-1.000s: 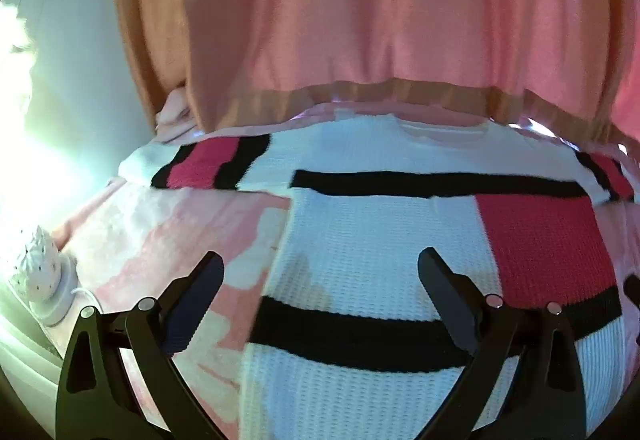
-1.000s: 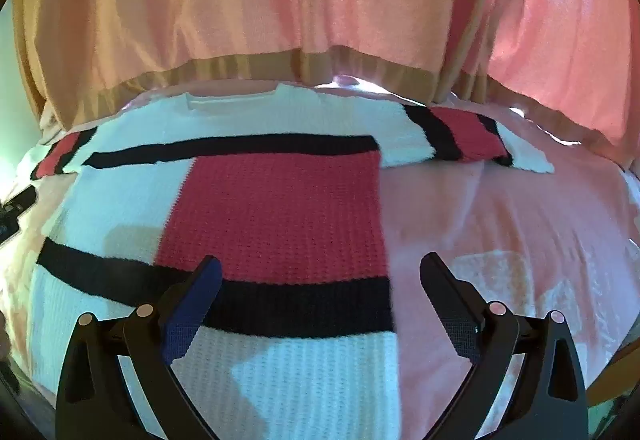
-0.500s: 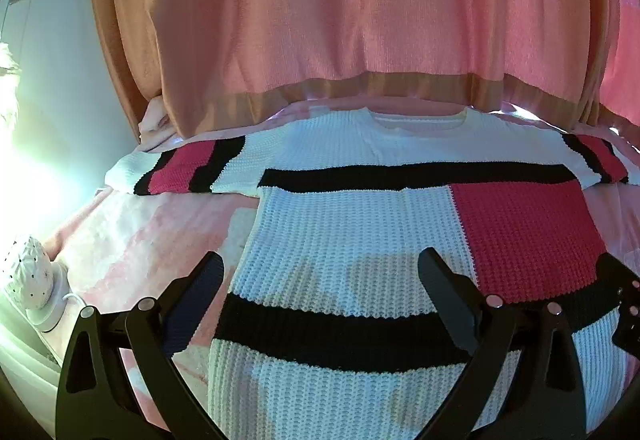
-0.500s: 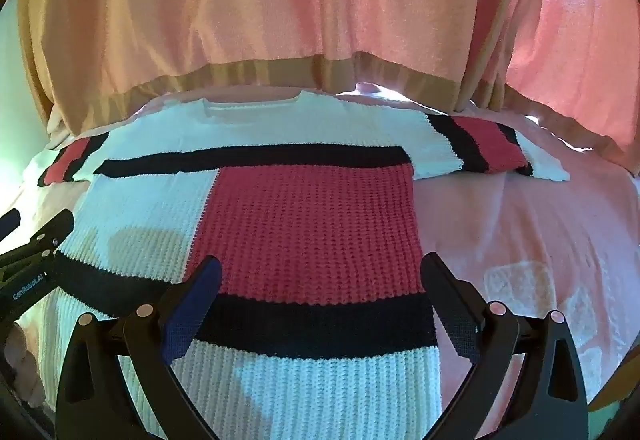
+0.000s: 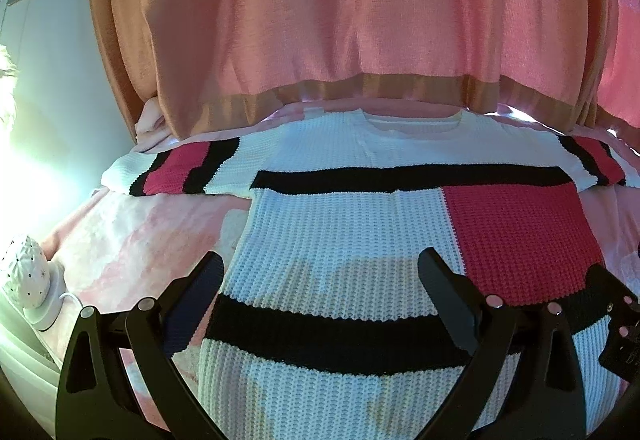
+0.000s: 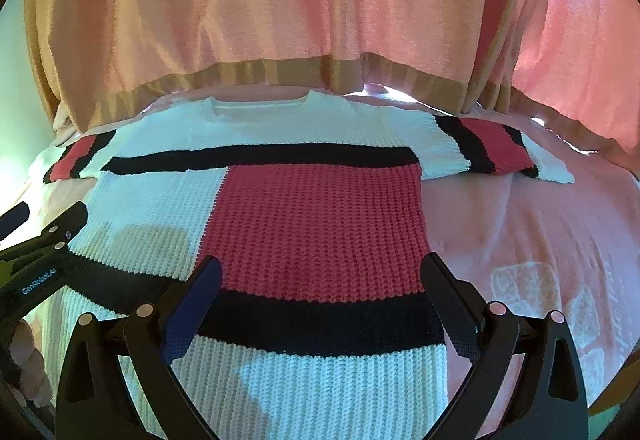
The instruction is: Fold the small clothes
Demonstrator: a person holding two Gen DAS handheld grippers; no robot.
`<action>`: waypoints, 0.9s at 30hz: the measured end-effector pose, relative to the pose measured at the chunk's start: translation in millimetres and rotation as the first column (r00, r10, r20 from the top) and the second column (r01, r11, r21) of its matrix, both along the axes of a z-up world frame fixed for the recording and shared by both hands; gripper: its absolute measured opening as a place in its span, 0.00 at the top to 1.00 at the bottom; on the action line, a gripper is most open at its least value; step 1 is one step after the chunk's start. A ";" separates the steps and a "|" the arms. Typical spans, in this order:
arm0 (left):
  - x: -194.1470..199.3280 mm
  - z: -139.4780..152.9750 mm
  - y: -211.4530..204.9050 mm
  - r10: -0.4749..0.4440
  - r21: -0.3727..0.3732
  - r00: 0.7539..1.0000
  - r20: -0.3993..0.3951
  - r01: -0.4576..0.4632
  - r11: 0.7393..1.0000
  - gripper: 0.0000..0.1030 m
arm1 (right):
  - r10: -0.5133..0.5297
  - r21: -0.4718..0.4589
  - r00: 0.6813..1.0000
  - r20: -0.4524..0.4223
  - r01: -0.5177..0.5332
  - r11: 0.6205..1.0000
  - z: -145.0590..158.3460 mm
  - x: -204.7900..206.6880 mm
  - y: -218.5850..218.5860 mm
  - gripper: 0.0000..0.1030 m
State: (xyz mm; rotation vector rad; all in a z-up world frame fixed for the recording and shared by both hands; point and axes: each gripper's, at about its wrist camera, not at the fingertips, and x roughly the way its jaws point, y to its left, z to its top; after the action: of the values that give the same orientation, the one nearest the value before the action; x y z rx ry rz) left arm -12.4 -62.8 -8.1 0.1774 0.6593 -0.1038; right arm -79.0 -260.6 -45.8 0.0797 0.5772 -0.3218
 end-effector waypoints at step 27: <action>-2.0 -2.8 -10.0 -0.010 0.004 1.000 -0.002 0.010 1.000 0.07 | 0.006 -0.003 1.000 -0.005 -0.006 1.000 -0.2 2.7 7.3 0.05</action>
State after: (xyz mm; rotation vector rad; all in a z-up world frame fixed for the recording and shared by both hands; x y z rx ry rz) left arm -14.4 -72.8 -10.9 0.1843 0.6604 -0.1124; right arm -76.3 -253.3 -46.0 0.0740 0.5817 -0.3175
